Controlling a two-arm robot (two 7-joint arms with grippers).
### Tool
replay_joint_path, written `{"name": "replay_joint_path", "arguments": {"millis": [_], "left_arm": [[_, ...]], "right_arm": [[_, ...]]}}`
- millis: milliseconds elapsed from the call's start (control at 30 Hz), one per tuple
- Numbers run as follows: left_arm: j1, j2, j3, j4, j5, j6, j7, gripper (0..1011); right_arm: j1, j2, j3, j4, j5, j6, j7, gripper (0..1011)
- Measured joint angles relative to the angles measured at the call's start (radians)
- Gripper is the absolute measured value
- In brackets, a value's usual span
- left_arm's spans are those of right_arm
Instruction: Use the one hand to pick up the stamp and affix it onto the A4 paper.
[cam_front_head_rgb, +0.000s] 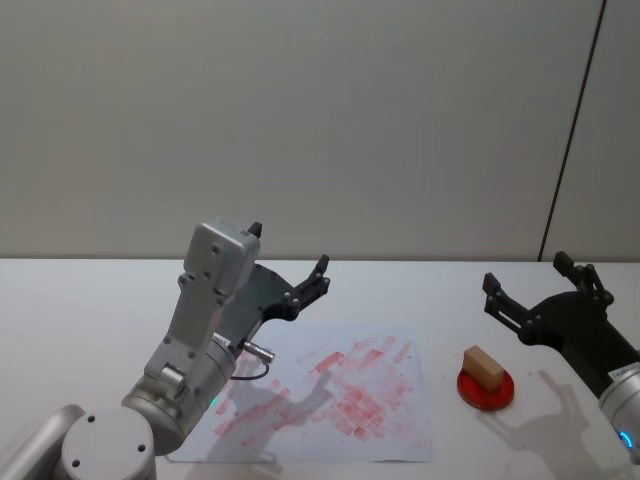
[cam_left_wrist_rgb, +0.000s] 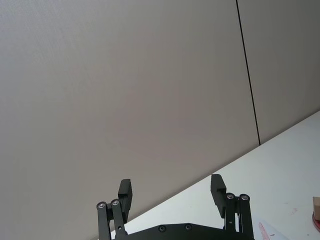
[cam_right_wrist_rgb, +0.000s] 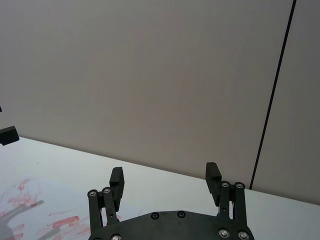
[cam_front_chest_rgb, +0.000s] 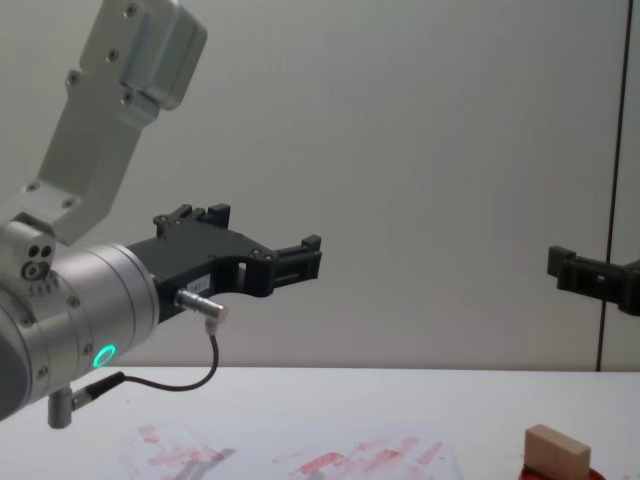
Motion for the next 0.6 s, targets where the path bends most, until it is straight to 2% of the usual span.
{"name": "replay_joint_path", "arguments": {"millis": [600], "left_arm": [[0.0, 0.0, 0.0, 0.0, 0.0, 0.0, 0.0, 1003]], "right_arm": [[0.0, 0.0, 0.0, 0.0, -0.001, 0.0, 0.0, 1001]]}}
